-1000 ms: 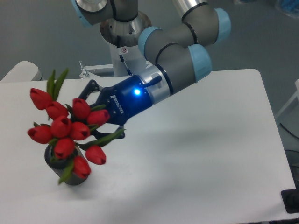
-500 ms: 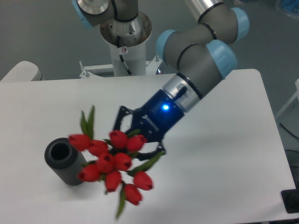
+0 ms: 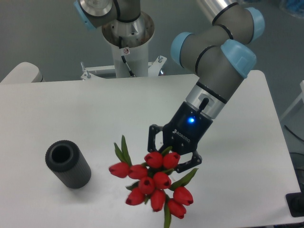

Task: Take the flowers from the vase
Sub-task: 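Carry the tulip bunch away from the vase and hold it raised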

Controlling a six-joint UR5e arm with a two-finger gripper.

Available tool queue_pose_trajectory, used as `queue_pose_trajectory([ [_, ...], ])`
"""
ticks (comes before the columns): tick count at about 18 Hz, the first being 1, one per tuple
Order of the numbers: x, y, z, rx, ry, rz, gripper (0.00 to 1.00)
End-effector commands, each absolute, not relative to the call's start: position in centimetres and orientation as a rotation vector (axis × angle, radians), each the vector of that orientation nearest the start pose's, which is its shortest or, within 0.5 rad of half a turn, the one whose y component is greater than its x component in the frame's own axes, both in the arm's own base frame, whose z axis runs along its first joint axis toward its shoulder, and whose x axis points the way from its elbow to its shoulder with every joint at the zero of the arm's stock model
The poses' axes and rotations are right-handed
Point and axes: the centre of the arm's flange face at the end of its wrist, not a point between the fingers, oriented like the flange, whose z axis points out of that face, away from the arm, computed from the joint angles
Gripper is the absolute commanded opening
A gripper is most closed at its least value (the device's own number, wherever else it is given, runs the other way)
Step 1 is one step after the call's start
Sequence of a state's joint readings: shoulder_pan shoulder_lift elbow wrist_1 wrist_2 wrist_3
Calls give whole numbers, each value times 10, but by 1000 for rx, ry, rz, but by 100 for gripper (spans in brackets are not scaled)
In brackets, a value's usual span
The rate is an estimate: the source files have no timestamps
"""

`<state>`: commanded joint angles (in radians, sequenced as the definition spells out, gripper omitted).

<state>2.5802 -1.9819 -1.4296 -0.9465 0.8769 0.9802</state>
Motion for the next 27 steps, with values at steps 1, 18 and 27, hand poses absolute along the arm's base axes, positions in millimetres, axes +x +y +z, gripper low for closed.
queue_pose_trajectory([
  [1, -461, 520, 408, -2408, 117, -91, 25],
  [18, -442, 510, 364, -2859, 429, 118, 28],
  [27, -435, 520, 341, -3016, 590, 172, 29],
])
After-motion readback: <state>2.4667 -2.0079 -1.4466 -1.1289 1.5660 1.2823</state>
